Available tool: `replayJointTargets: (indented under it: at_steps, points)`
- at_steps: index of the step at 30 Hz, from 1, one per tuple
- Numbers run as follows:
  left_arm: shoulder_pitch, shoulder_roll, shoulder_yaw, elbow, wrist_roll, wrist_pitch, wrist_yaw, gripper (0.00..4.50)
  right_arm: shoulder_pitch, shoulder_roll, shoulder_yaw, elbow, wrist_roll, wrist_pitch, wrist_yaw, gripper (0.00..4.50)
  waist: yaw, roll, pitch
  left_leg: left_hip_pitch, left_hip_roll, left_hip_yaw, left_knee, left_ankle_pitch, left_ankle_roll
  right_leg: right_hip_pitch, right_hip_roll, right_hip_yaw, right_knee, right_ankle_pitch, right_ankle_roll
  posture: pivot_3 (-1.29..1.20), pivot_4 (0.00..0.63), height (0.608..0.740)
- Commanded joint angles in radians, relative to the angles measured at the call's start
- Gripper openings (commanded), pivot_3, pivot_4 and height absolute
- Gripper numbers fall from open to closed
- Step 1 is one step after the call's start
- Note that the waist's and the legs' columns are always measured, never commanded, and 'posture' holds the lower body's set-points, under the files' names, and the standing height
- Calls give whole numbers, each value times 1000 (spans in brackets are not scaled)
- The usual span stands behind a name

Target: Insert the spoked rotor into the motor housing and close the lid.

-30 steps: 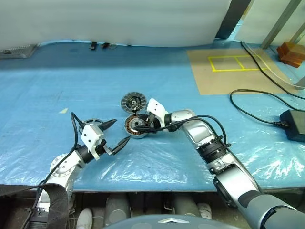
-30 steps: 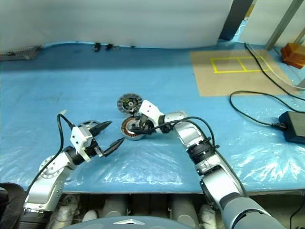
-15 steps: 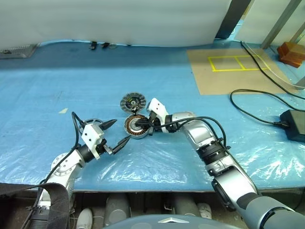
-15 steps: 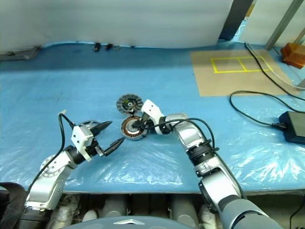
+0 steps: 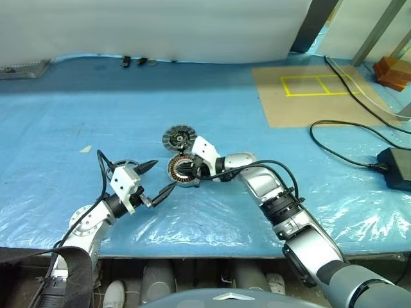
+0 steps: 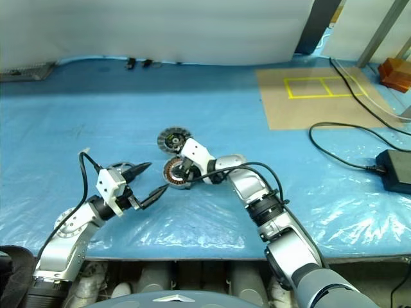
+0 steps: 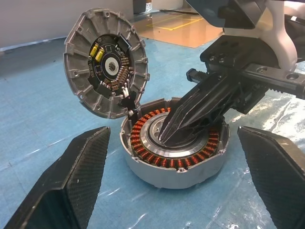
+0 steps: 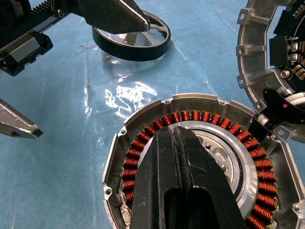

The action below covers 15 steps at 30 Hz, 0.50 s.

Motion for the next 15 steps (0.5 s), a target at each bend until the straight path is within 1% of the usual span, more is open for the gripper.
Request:
replayJointTargets:
  at_steps: [1,3,8,15]
  points:
    - [-4,-1,1,-18,2,-14,1,4500,6,-6,-14,11,14,-7,15,19,0,0,0,0,0,0,0,0,0,0,0,0,0,0,0,0,150,740]
    - [-4,-2,1,-19,0,-15,2,4500,3,7,-58,-10,67,-3,30,19,0,0,0,0,0,0,0,0,0,0,0,0,0,0,0,0,150,740]
    - [-7,4,10,-25,-6,-13,0,4500,-2,3,-118,-47,131,-51,64,19,0,0,0,0,0,0,0,0,0,-2,0,0,0,0,0,0,150,740]
    - [-22,34,41,-44,-28,8,-10,4500,29,-83,-128,-114,144,-76,119,19,1,0,0,0,0,0,0,0,0,-2,0,0,0,0,0,0,150,740]
